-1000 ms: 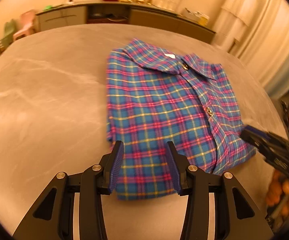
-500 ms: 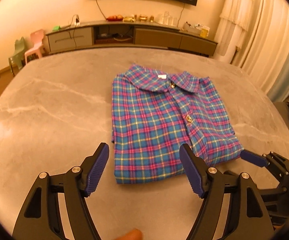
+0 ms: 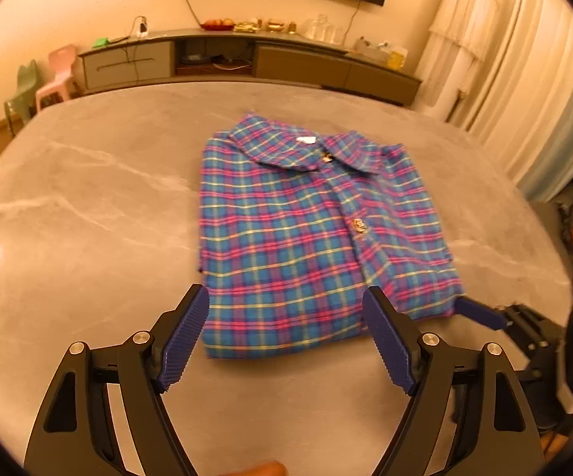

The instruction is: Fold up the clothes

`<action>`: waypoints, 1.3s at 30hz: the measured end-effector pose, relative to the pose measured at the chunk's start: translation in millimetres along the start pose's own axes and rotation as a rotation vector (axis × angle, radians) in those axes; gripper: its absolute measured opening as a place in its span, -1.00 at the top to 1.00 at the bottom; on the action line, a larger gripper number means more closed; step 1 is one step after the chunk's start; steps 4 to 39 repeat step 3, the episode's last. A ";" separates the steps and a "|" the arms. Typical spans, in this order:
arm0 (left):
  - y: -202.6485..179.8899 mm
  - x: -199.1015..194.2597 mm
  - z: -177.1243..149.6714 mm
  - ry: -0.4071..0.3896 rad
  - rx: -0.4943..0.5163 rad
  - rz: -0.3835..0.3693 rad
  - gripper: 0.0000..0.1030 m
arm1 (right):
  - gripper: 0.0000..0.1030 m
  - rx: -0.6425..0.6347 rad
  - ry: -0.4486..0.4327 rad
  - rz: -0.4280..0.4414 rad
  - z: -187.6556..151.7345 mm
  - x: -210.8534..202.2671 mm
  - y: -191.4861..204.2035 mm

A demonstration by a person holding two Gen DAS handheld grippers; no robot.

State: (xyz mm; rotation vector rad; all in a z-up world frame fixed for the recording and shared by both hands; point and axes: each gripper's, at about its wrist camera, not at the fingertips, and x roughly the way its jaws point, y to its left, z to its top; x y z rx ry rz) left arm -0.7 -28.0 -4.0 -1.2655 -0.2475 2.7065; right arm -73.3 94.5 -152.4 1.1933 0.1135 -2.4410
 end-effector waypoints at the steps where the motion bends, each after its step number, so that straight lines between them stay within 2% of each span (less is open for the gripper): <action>1: -0.5 -0.4 -0.1 -0.004 0.000 -0.004 -0.59 | -0.35 0.000 0.001 0.000 -0.3 1.1 0.2; 39: -2.2 -1.6 -0.1 -0.011 0.005 0.005 -0.59 | -0.35 -0.002 0.001 -0.002 -0.6 2.2 0.4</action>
